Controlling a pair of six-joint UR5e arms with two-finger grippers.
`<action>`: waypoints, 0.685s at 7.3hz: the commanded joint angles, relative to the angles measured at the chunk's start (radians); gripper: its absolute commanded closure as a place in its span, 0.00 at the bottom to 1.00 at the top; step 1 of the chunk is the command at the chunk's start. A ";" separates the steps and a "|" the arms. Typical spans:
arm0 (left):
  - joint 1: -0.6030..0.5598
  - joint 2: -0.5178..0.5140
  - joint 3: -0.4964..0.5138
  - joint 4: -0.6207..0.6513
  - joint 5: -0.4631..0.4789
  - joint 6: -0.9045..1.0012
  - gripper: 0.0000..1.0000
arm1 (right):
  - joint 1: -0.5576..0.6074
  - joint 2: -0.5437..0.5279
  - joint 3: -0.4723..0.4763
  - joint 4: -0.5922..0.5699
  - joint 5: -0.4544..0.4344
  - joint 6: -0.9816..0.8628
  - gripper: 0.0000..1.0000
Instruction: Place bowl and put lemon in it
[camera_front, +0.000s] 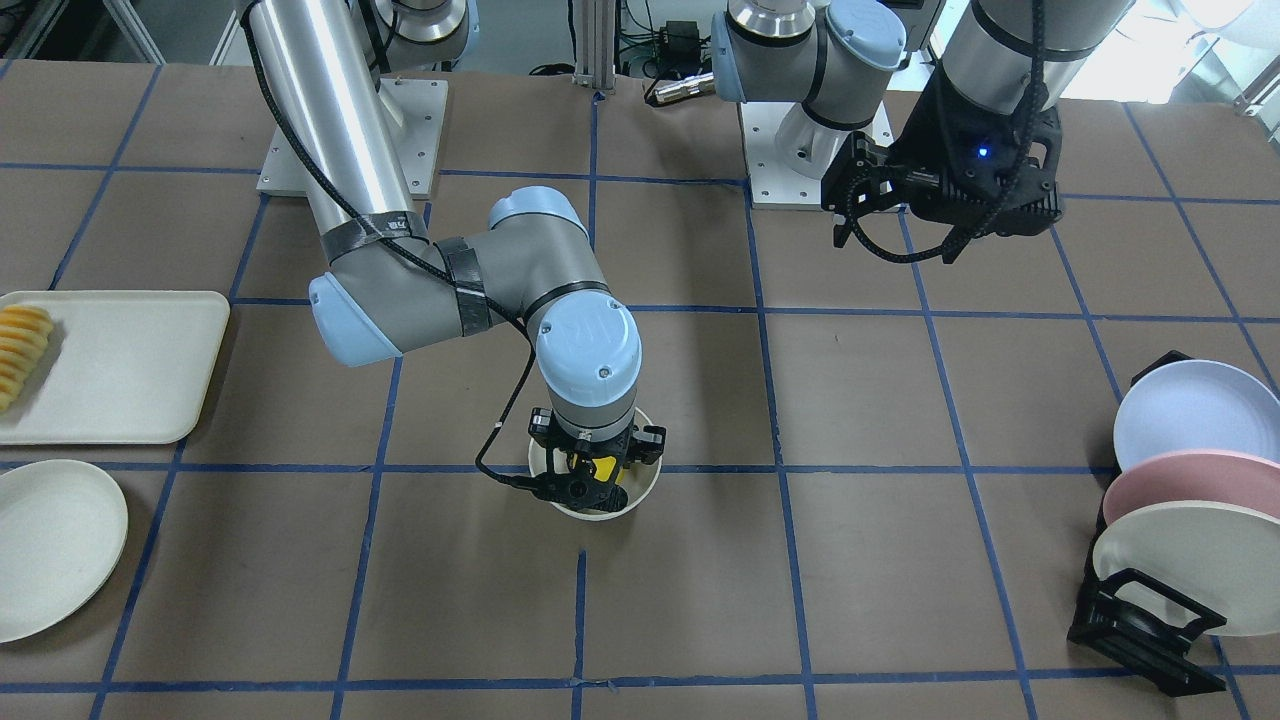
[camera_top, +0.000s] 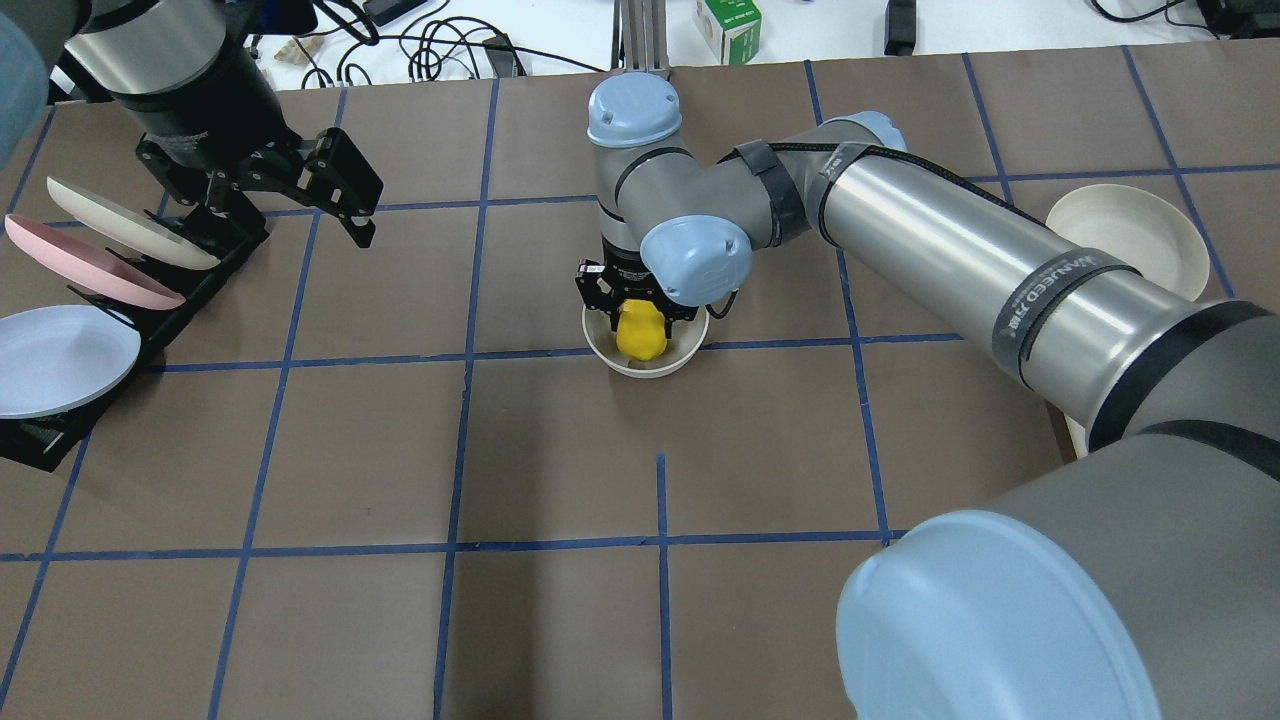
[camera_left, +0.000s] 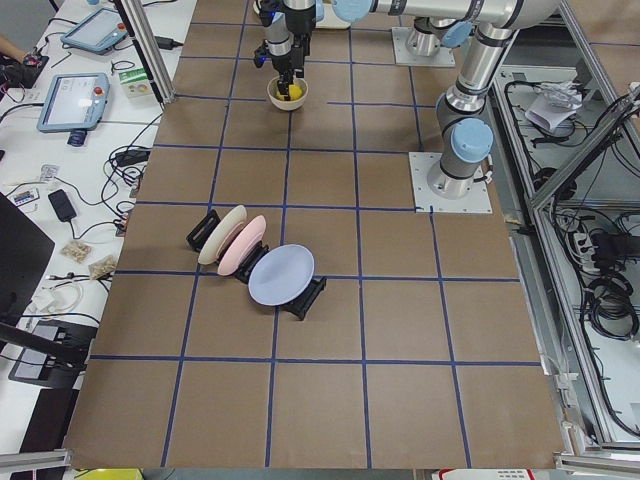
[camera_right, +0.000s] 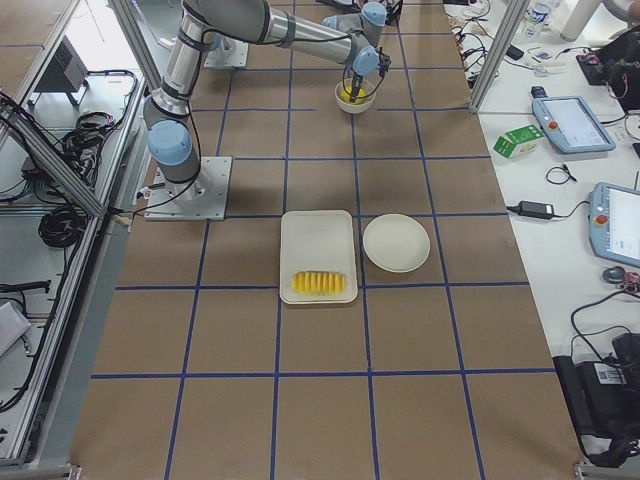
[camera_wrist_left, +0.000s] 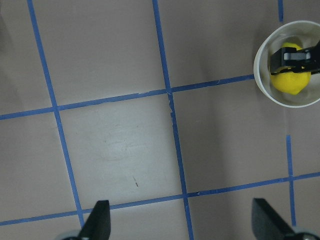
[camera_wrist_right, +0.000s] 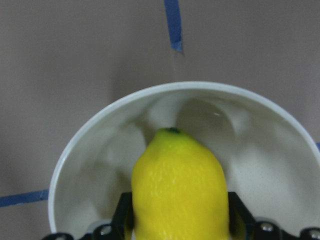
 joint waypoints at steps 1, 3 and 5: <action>-0.002 0.003 -0.001 0.000 -0.002 -0.002 0.00 | -0.002 -0.009 -0.003 0.003 -0.012 0.001 0.00; -0.002 0.003 -0.001 0.000 -0.003 -0.005 0.00 | -0.029 -0.111 -0.011 0.102 -0.015 -0.014 0.00; -0.002 0.006 -0.001 0.000 -0.005 -0.005 0.00 | -0.128 -0.226 -0.011 0.183 -0.017 -0.031 0.00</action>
